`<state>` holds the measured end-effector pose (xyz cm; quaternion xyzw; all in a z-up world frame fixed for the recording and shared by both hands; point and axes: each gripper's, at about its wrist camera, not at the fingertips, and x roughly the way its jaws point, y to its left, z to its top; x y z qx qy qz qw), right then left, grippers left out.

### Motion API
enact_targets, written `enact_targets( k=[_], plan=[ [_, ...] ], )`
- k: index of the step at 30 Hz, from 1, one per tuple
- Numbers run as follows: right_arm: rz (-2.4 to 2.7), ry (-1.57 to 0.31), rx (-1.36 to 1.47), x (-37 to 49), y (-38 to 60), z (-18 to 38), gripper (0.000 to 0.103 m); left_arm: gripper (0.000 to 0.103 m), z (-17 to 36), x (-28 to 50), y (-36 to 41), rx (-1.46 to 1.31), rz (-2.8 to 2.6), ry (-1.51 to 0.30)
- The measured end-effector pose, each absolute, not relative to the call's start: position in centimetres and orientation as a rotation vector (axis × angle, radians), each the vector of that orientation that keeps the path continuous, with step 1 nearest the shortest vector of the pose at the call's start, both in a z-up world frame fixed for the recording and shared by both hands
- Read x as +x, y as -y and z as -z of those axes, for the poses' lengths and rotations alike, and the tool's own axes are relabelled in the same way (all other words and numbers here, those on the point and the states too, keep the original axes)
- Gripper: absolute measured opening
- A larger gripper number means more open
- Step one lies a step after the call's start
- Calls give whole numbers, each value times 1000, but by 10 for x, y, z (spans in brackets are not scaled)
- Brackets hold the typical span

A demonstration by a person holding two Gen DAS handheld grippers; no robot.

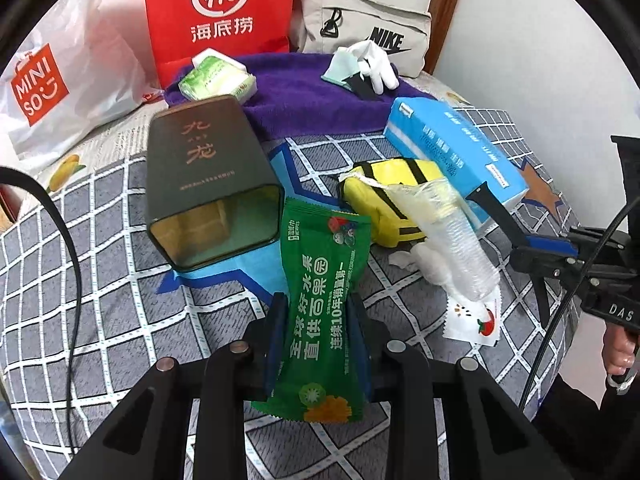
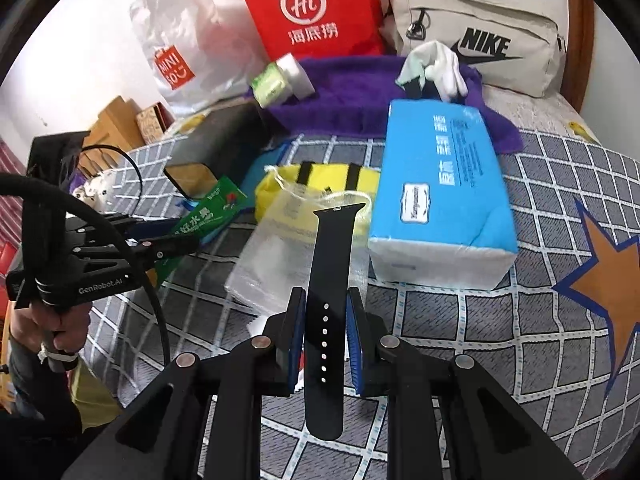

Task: Organize soft objects
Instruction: 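Carry the watch strap with the right gripper while the left gripper carries the snack packet to the towel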

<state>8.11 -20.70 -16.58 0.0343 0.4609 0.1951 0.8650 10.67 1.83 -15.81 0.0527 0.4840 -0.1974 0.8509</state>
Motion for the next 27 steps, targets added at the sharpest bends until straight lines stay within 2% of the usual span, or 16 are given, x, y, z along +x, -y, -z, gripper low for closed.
enact_targets(
  k=[12,27],
  plan=[
    [-415,-907,65,79,214,141,20,28,136,90,-14,98,475,-983],
    [-419,-878,80,116,223,123,20,28,110,129,-22,39,420,-943]
  ],
)
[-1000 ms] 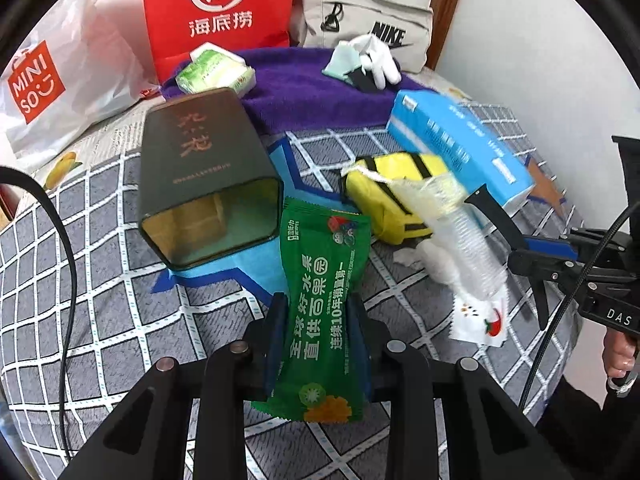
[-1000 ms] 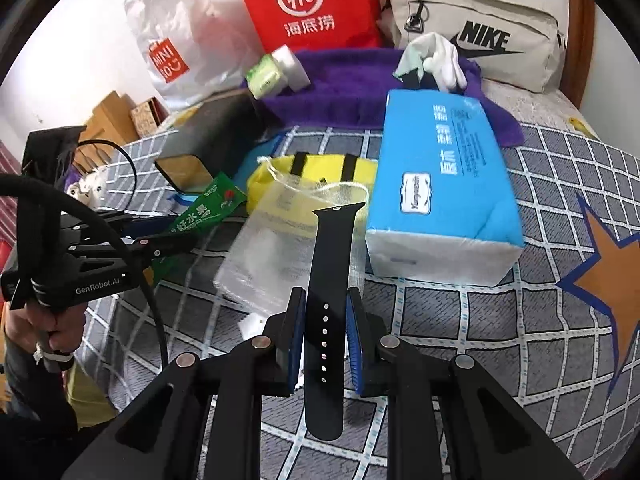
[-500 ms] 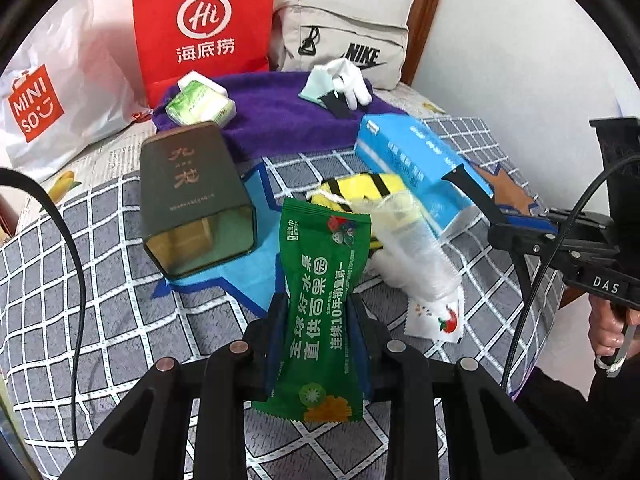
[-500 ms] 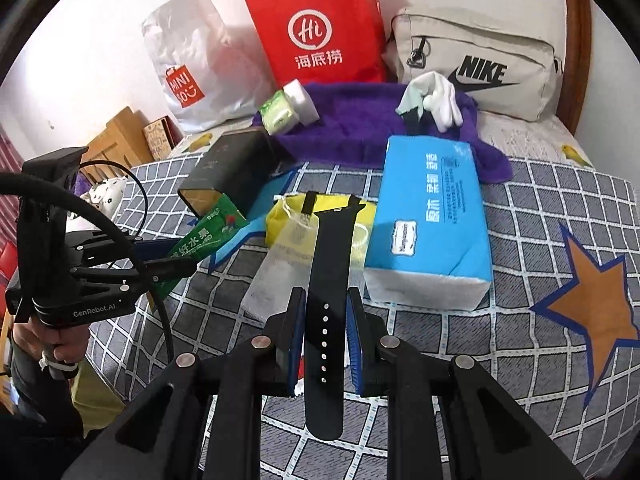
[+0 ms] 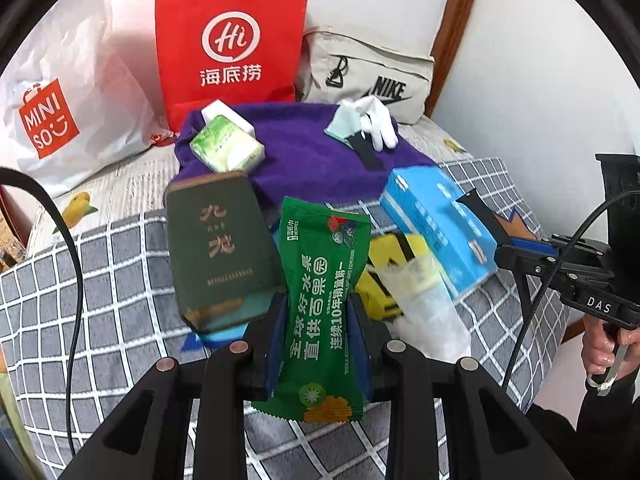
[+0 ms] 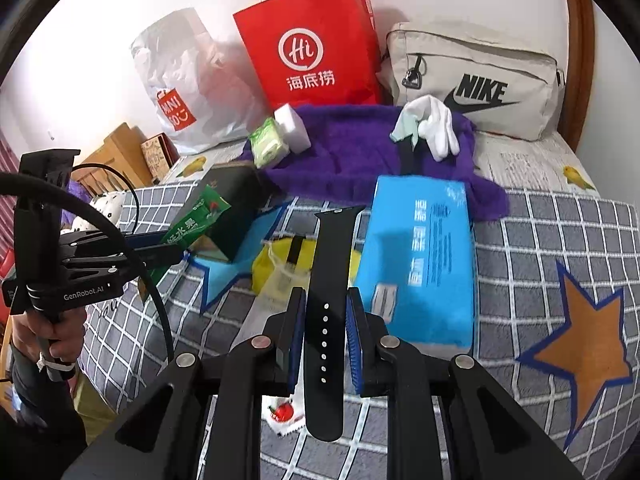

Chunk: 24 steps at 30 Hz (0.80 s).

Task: Organize soft objects
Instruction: 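Carry the watch strap with the right gripper while the left gripper carries the snack packet to the towel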

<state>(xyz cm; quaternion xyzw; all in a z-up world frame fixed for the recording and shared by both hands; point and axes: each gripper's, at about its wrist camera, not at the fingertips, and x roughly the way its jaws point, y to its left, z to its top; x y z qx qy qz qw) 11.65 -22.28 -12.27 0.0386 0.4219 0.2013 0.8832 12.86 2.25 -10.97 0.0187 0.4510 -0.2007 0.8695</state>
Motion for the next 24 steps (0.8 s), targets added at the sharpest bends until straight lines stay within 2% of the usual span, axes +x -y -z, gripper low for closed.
enact_targets(
  k=[24],
  plan=[
    [-400,-834,90,208,242,97,20,28,102,210,-13,-44,397,-949]
  ],
)
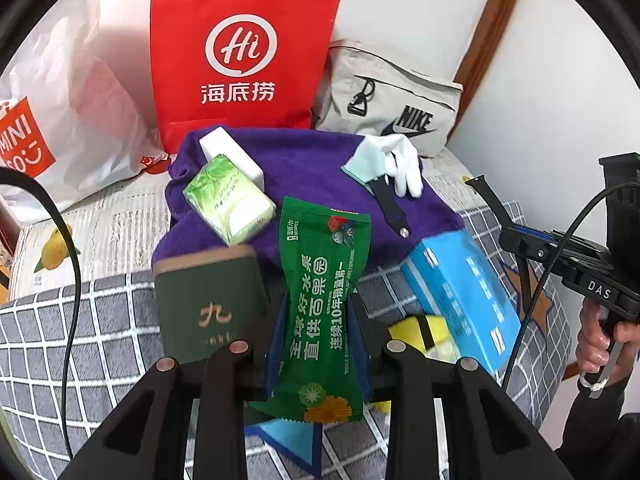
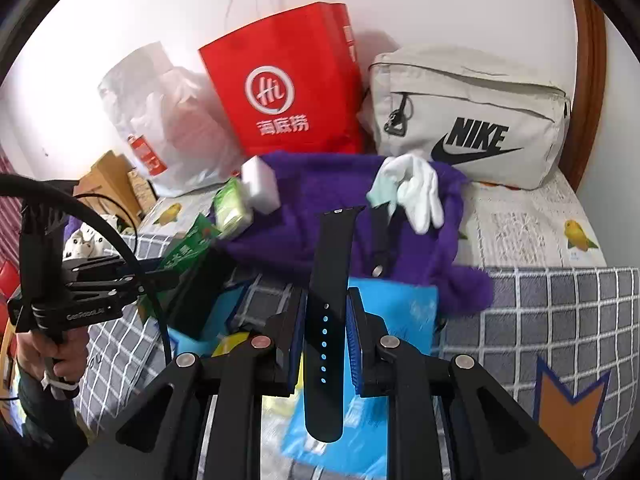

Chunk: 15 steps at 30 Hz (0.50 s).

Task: Organize soft objects
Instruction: 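Carry the watch strap with the right gripper while the left gripper carries the snack packet to the towel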

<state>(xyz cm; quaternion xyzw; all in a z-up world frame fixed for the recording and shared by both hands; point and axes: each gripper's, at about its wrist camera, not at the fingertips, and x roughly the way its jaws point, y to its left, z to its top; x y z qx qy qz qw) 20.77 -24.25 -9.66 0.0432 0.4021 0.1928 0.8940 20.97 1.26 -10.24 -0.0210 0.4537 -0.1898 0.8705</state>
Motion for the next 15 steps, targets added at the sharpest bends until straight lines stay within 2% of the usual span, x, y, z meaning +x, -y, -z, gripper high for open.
enact_targets(
  k=[15],
  plan=[
    [-335,-834,105,274,256,103,20,28,103,251,-4,-77,365,-945]
  ],
)
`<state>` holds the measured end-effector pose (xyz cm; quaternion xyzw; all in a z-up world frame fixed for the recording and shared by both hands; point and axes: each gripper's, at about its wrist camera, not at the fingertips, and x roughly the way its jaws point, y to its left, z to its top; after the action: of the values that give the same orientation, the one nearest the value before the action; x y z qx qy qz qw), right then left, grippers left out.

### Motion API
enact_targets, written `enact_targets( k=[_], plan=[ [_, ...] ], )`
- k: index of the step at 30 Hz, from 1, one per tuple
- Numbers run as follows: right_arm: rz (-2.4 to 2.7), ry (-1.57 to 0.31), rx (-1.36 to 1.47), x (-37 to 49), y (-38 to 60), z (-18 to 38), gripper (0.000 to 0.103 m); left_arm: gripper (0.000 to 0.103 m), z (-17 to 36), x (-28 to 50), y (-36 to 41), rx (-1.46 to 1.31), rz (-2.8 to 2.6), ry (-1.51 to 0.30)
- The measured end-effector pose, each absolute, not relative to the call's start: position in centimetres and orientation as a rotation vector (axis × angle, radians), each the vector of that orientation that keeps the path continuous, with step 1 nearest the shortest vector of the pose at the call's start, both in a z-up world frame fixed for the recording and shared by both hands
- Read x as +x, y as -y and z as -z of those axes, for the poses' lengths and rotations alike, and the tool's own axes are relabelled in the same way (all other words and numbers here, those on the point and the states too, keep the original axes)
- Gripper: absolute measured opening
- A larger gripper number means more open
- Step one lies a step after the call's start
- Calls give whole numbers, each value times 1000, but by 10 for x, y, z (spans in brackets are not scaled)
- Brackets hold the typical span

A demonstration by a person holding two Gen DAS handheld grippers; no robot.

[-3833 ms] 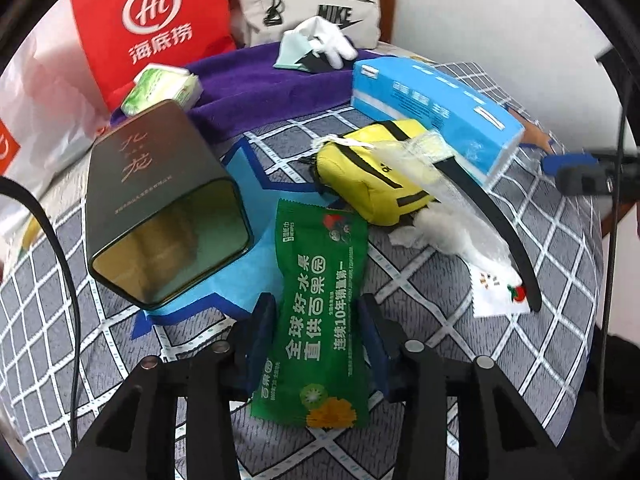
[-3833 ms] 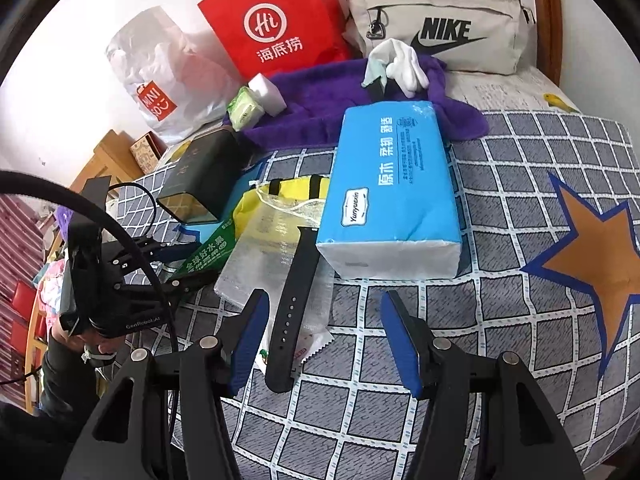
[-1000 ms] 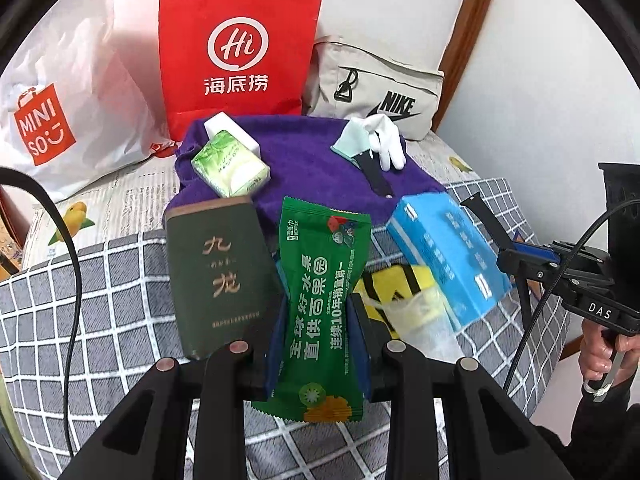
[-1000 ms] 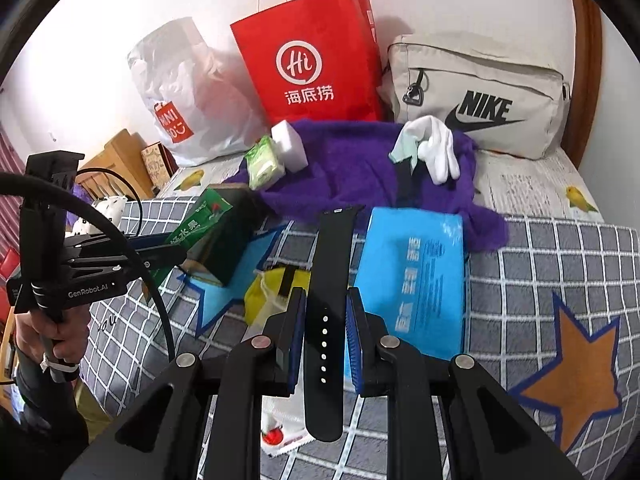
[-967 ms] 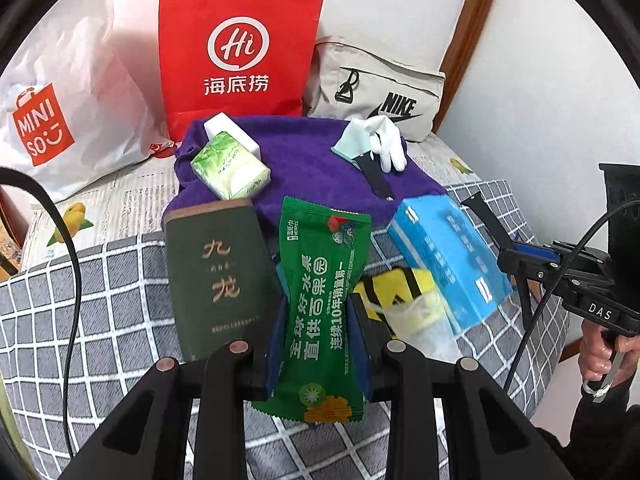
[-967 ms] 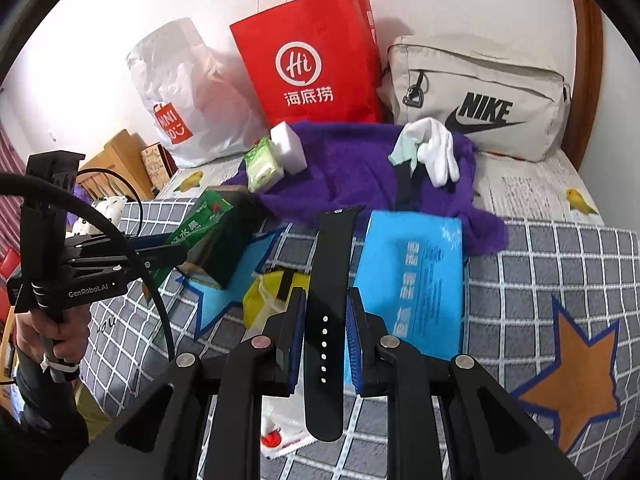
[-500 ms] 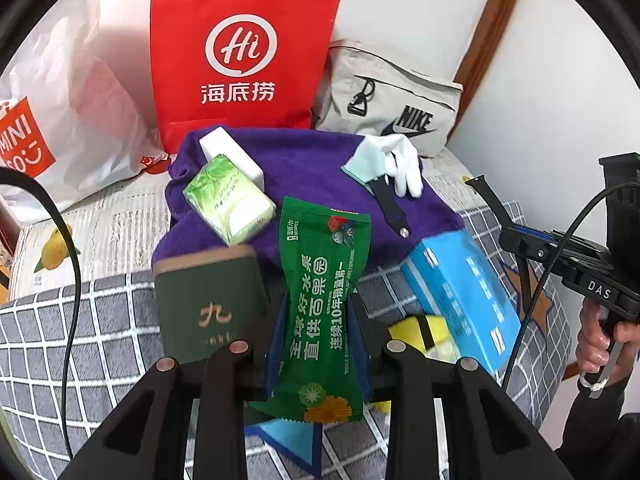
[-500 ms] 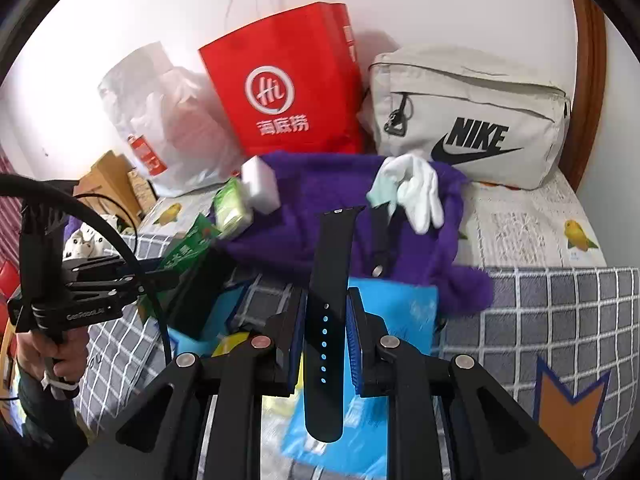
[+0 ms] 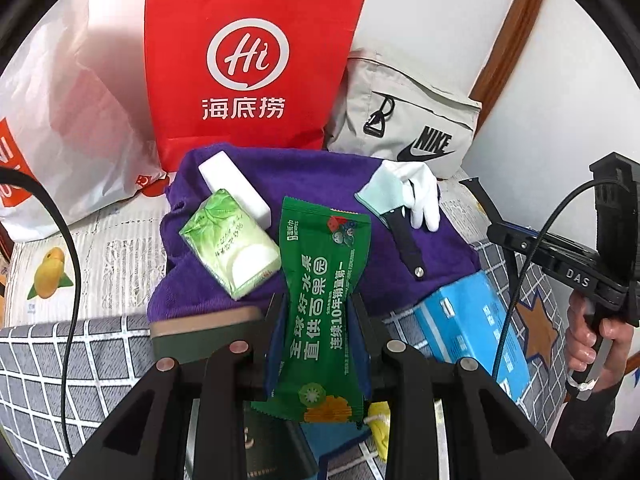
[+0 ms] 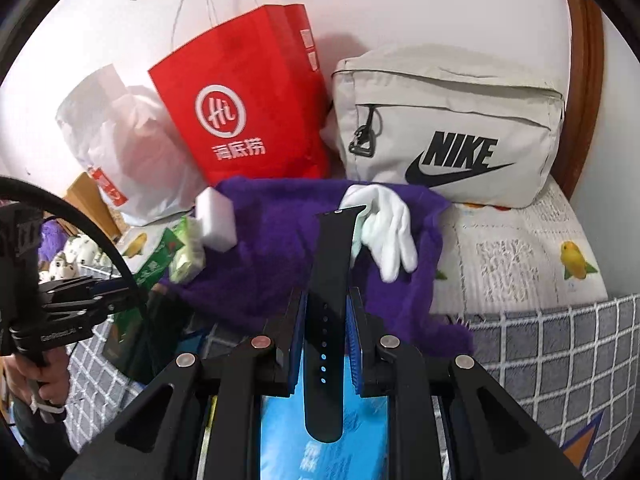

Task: Organize soft objects
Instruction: 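Carry the watch strap with the right gripper while the left gripper carries the snack packet to the towel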

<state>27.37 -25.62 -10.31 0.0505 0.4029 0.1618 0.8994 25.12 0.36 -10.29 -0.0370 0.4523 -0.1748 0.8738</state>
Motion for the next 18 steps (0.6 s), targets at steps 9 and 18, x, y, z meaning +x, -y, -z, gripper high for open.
enact_targets(
  k=[9,18],
  plan=[
    [-316,-840,75,316,255,114,20,28,110,276,2,-99,366,-963],
    [-317,-894,47,348,252,142,20,28,109,300,7,-86,366,-974]
  ],
)
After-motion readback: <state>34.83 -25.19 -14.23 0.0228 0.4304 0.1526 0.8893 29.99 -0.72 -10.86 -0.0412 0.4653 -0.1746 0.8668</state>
